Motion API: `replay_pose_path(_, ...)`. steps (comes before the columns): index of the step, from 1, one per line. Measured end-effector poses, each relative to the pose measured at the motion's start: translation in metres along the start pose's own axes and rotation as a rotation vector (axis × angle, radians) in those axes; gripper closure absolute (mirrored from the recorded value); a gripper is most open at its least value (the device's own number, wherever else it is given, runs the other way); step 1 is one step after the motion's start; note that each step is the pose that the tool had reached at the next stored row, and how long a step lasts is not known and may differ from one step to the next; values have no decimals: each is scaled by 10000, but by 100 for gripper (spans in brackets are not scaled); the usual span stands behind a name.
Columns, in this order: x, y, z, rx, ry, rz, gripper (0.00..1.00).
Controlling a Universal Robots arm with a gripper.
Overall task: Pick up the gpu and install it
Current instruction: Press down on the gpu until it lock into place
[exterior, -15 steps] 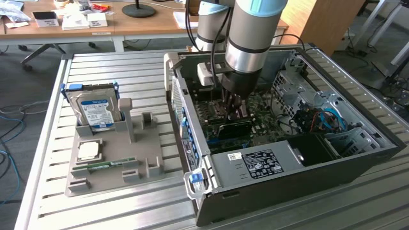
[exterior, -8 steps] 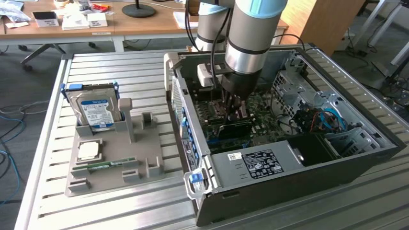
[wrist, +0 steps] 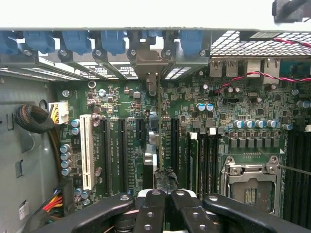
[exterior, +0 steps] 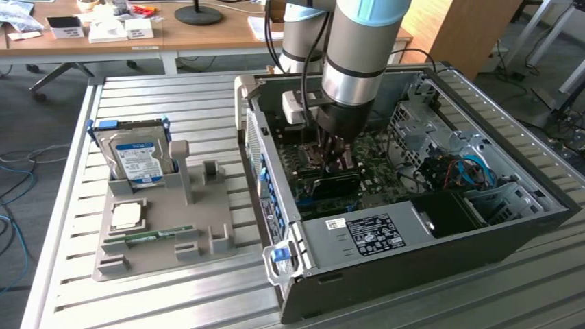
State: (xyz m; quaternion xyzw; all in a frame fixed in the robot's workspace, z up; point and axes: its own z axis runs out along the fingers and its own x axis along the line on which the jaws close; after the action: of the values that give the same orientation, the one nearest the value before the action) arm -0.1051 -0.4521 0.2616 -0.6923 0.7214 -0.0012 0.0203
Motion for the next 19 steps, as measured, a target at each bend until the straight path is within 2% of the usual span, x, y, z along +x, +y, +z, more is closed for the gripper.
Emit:
replay_pose_path(15,0,5,10,1,-1,0,89)
replay_pose_path(19,-1,5,-16,4,-12,2,89)
